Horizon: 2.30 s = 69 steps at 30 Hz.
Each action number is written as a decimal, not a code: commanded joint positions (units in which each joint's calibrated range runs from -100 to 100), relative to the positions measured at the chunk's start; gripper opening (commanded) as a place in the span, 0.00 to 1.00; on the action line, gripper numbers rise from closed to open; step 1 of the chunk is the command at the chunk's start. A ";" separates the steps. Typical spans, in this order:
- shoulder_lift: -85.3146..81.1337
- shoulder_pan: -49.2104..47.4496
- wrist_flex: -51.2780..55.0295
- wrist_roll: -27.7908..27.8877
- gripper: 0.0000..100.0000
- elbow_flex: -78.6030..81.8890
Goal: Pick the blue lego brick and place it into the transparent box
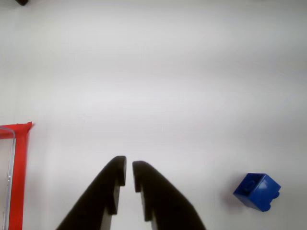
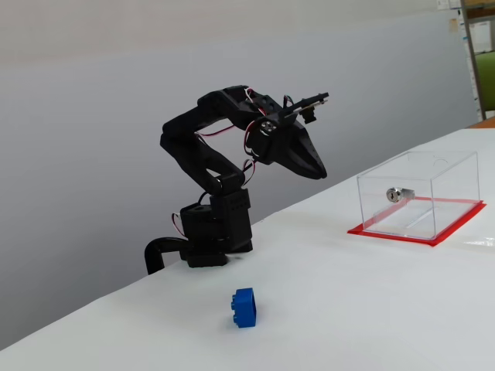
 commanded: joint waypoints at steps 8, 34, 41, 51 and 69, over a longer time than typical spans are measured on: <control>4.06 18.02 4.11 -0.62 0.02 -10.47; 30.87 41.02 10.03 -0.52 0.01 -34.61; 30.96 42.79 18.91 -0.36 0.01 -32.62; 21.12 37.62 18.56 -0.83 0.01 -19.24; 21.20 37.99 14.73 -0.31 0.02 -15.53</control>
